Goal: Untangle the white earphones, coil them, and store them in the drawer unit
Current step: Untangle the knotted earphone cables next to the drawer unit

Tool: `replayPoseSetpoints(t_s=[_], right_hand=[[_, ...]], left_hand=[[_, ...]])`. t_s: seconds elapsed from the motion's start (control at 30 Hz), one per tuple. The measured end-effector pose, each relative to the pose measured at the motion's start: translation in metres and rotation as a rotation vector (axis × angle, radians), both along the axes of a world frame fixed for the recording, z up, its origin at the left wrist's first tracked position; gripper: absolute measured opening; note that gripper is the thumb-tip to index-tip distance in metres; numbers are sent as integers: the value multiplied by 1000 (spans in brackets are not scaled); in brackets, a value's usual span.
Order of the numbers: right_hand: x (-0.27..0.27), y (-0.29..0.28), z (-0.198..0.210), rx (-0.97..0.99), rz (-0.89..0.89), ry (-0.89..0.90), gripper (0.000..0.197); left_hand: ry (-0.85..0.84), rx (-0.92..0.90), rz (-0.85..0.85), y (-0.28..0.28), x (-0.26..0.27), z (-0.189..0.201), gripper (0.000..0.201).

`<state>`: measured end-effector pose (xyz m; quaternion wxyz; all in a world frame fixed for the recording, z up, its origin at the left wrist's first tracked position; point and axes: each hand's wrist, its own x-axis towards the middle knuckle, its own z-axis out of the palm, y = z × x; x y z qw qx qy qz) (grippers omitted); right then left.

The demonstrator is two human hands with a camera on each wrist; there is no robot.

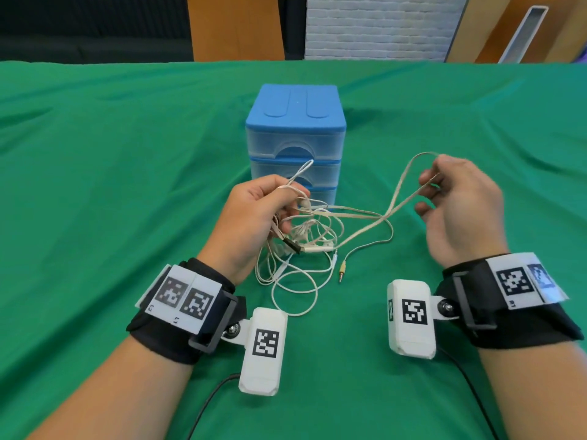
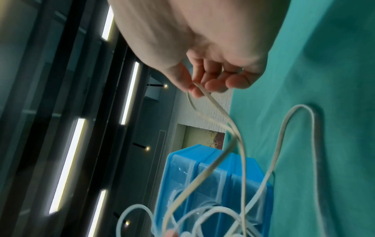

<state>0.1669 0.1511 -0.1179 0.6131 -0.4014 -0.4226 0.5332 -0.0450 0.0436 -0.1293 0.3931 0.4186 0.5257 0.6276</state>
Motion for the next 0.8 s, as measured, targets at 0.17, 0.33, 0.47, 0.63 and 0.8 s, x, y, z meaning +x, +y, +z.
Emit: replayPoseSetpoints(t_s=[0.17, 0.33, 0.47, 0.63, 0.8], right_hand=[[-7, -4, -9, 151, 104, -489, 19], [-10, -14, -1, 345, 177, -524, 10], [-21, -34, 2, 472, 492, -616, 24], [-29, -34, -7, 452, 614, -692, 14], [-26, -32, -1, 434, 464, -443, 9]], left_hand=[[2, -16, 8, -1, 3, 1, 12], [52, -14, 30, 0, 2, 0, 9], [64, -5, 18, -1, 4, 1, 7], [70, 22, 0, -2, 6, 2, 10], [115, 34, -36, -3, 6, 3, 31]])
